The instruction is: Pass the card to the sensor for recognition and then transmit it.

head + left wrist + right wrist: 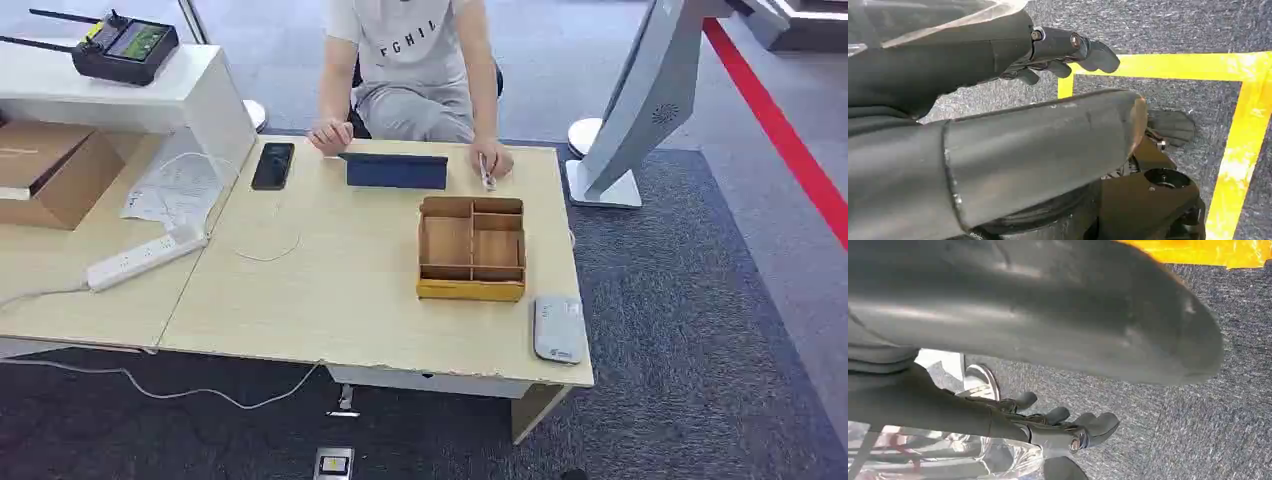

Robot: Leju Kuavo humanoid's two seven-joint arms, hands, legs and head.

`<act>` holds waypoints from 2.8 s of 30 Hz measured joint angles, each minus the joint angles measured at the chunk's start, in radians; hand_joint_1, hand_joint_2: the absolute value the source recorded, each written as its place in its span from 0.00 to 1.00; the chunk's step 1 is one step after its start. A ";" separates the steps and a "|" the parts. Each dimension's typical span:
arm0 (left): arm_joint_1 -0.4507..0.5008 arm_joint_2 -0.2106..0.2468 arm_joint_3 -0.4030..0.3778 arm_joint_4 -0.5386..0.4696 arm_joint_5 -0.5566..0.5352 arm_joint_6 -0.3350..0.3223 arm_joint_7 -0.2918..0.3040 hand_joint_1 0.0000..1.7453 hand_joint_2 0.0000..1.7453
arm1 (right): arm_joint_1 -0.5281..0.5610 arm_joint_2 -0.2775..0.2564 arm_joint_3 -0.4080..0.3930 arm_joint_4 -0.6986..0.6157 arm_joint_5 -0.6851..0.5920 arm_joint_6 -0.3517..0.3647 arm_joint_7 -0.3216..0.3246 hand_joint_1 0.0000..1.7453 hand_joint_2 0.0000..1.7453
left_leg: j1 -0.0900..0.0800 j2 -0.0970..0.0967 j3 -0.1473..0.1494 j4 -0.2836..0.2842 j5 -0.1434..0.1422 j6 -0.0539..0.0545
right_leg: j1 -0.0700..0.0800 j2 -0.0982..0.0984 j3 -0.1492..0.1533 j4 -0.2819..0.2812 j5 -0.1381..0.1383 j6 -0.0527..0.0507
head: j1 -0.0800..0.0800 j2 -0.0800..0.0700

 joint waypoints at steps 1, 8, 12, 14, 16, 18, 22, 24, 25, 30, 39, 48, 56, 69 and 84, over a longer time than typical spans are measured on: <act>0.000 0.000 0.000 0.000 0.000 0.000 0.000 0.00 0.00 | 0.000 0.000 0.000 0.000 -0.001 0.000 0.000 0.00 0.00 | 0.000 0.000 0.000 0.000 0.000 0.000 | 0.000 0.000 0.000 0.000 0.000 0.000 | 0.000 0.000; 0.000 0.000 0.000 0.000 0.000 0.000 0.009 0.00 0.00 | 0.000 0.000 0.000 0.000 -0.002 0.000 0.005 0.00 0.00 | 0.000 0.000 0.000 0.000 0.000 0.000 | 0.000 0.000 0.000 0.000 0.000 0.000 | 0.000 0.000; 0.000 0.000 0.000 0.000 -0.004 -0.003 0.010 0.00 0.00 | 0.000 0.000 0.000 0.000 -0.005 -0.001 0.006 0.00 0.00 | 0.000 0.000 0.000 0.000 0.000 0.000 | 0.000 0.000 0.000 0.000 0.000 0.000 | 0.000 0.000; 0.000 0.000 0.000 0.000 -0.005 -0.003 0.010 0.00 0.00 | 0.000 0.000 0.000 0.000 -0.009 -0.008 0.007 0.00 0.00 | 0.000 0.000 0.000 0.000 0.000 0.000 | 0.000 0.000 0.000 0.000 0.000 0.000 | 0.000 0.000; 0.000 0.000 0.000 0.000 -0.003 -0.003 0.007 0.00 0.00 | 0.000 0.000 0.000 0.000 -0.014 -0.019 0.007 0.00 0.00 | 0.000 0.000 0.000 0.000 0.000 0.000 | 0.000 0.000 0.000 0.000 0.000 0.000 | 0.000 0.000; 0.000 0.000 0.000 0.000 0.001 -0.005 0.003 0.00 0.00 | 0.000 -0.006 0.000 0.000 -0.026 -0.036 -0.001 0.00 0.00 | 0.000 0.000 0.000 0.000 0.000 0.000 | 0.000 0.000 0.000 0.000 0.000 0.000 | 0.000 0.000; 0.000 0.000 0.000 0.000 0.005 -0.006 -0.002 0.00 0.00 | 0.000 -0.027 0.000 0.000 -0.035 -0.039 -0.012 0.00 0.00 | 0.000 0.000 0.000 0.000 0.000 0.000 | 0.000 0.000 0.000 0.000 0.000 0.000 | 0.000 0.000; 0.000 0.000 0.000 0.000 0.006 -0.006 -0.002 0.00 0.00 | 0.000 -0.037 0.000 0.000 -0.043 -0.055 -0.024 0.00 0.00 | 0.000 0.000 0.000 0.000 0.000 0.000 | 0.000 0.000 0.000 0.000 0.000 0.000 | 0.000 0.000; 0.000 0.000 0.000 0.000 0.008 -0.006 -0.003 0.00 0.00 | 0.000 -0.048 0.000 0.000 -0.053 -0.073 -0.040 0.00 0.00 | -0.001 0.000 0.000 0.000 0.000 0.000 | -0.001 0.000 0.000 0.000 0.000 0.000 | 0.000 0.000; 0.001 0.005 0.000 0.000 0.017 -0.011 -0.003 0.00 0.00 | -0.005 -0.145 -0.015 -0.006 -0.112 -0.146 -0.155 0.00 0.00 | -0.003 0.000 -0.001 0.000 0.000 0.000 | -0.003 0.000 0.000 0.000 0.000 0.001 | 0.000 0.000; 0.001 0.011 0.001 0.000 0.035 -0.018 -0.026 0.00 0.00 | -0.055 -0.324 -0.029 -0.117 -0.166 -0.122 -0.136 0.00 1.00 | -0.005 0.001 0.000 0.000 0.000 0.002 | -0.005 0.000 0.002 0.000 0.001 0.002 | 0.000 0.000; -0.006 -0.045 0.006 -0.014 0.036 0.050 -0.092 0.00 0.00 | -0.122 -0.463 0.068 -0.446 -0.156 -0.176 0.054 0.00 1.00 | -0.007 0.002 0.000 0.000 0.001 0.003 | -0.007 0.002 0.002 0.001 0.002 0.003 | 0.001 0.000; -0.014 -0.050 0.006 -0.016 0.023 0.056 -0.098 0.00 0.00 | -0.225 -0.534 0.244 -0.825 0.053 -0.146 0.200 0.00 1.00 | -0.006 0.002 0.001 0.000 0.003 0.003 | -0.006 0.001 0.001 0.002 0.002 0.003 | 0.000 0.000; -0.032 -0.067 0.006 -0.017 0.002 0.065 -0.078 0.00 0.00 | -0.395 -0.539 0.465 -1.117 0.181 -0.103 0.186 0.00 1.00 | -0.006 0.001 0.000 0.000 0.003 0.003 | -0.006 0.001 0.000 0.002 0.002 0.003 | 0.000 0.000; -0.071 -0.071 0.005 -0.018 -0.090 0.037 -0.031 0.00 0.00 | -0.562 -0.455 0.661 -1.017 0.345 -0.068 0.179 0.00 1.00 | -0.006 0.001 -0.001 0.000 0.003 0.003 | -0.005 0.000 -0.001 0.002 0.002 0.003 | 0.000 0.000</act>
